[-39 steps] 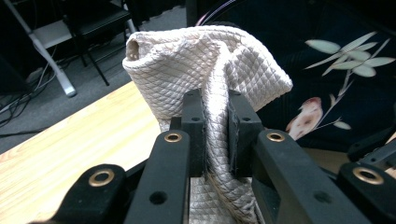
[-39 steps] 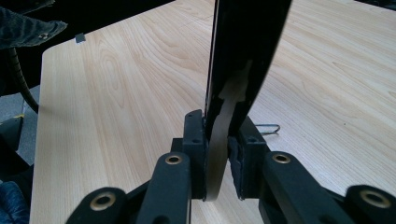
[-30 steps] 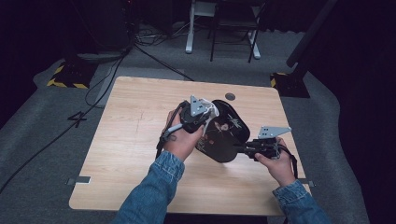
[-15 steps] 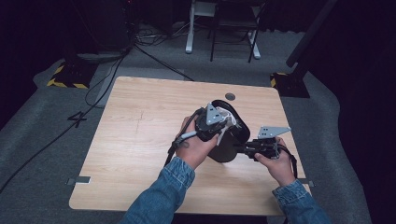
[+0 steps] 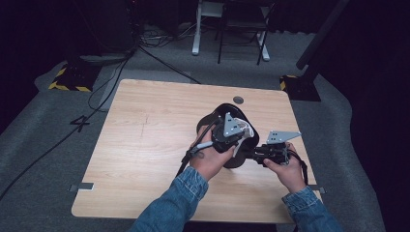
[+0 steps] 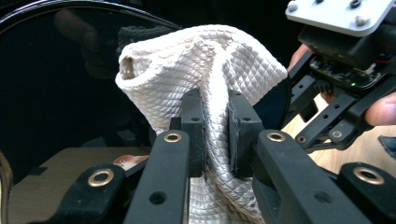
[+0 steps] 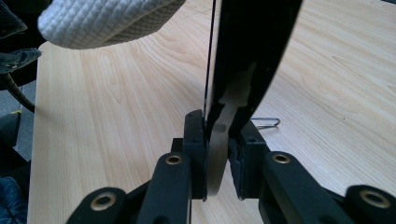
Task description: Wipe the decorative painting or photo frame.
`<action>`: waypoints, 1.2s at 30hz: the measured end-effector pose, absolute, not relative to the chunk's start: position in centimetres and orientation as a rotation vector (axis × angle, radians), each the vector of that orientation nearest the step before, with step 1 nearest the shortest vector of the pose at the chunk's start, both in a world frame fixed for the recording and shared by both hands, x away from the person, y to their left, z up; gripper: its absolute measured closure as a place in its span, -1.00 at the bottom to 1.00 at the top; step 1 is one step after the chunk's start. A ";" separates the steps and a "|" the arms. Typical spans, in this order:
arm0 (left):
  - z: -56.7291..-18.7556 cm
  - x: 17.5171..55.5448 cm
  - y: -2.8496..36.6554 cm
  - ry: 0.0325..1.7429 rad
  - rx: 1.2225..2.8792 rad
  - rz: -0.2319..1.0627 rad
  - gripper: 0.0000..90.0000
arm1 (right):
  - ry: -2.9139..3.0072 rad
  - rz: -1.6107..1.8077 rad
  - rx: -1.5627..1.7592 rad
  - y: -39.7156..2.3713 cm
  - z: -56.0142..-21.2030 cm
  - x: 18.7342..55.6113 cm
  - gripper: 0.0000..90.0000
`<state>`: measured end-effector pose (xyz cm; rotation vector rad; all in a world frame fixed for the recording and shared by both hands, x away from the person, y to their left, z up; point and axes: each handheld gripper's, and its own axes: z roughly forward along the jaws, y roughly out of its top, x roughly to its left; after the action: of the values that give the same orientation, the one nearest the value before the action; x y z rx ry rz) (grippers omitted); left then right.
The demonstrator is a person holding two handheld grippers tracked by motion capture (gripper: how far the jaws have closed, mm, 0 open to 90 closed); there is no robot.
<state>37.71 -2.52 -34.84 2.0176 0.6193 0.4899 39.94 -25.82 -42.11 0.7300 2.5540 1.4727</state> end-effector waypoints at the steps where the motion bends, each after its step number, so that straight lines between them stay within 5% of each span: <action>1: -34.9 37.8 -2.3 0.626 2.013 0.489 0.77 | 2.552 1.473 0.728 -25.8 -42.1 39.9 0.75; 36: -36.5 41.1 4.1 0.862 1.998 0.587 0.77 | 2.537 1.486 0.715 -25.8 -42.1 39.8 0.74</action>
<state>41.15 4.11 -36.48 1.9982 0.8620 0.5868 39.80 -25.75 -42.10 0.7152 2.5372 1.4863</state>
